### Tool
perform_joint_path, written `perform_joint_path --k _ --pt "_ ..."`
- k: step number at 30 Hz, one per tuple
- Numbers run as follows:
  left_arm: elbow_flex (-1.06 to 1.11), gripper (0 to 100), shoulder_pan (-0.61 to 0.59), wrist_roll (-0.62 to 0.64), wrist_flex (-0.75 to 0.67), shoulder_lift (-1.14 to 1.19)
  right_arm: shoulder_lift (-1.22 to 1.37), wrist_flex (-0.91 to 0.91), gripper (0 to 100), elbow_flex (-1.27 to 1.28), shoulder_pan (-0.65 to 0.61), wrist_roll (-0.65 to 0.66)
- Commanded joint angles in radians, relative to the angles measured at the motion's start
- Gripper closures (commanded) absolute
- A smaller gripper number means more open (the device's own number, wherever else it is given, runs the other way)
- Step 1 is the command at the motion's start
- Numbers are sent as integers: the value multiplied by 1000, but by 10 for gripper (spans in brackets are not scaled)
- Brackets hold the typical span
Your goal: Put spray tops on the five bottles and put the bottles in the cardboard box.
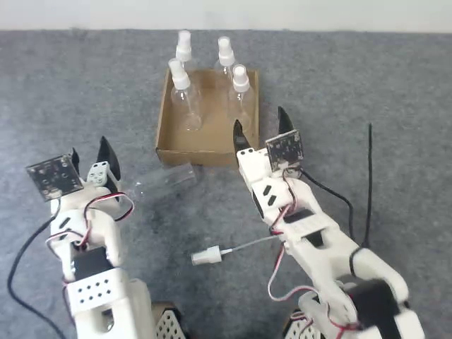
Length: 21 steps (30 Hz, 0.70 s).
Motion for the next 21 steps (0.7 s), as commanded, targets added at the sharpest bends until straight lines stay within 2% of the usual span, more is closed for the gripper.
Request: perform_joint_path --k 1,4,10,18,21 --pt "-18 808 -57 54 -32 -15 -131 5 710 29 -8 9" --pt "-19 808 -103 130 -46 -15 -191 74 710 44 -10 9" --pt "-12 808 -160 198 -89 -15 -364 315 710 43 -18 8" --pt "-13 808 -163 210 -89 -15 -602 650 716 44 -134 9" --pt "-13 808 -163 210 -89 -15 -673 733 779 44 -163 15"
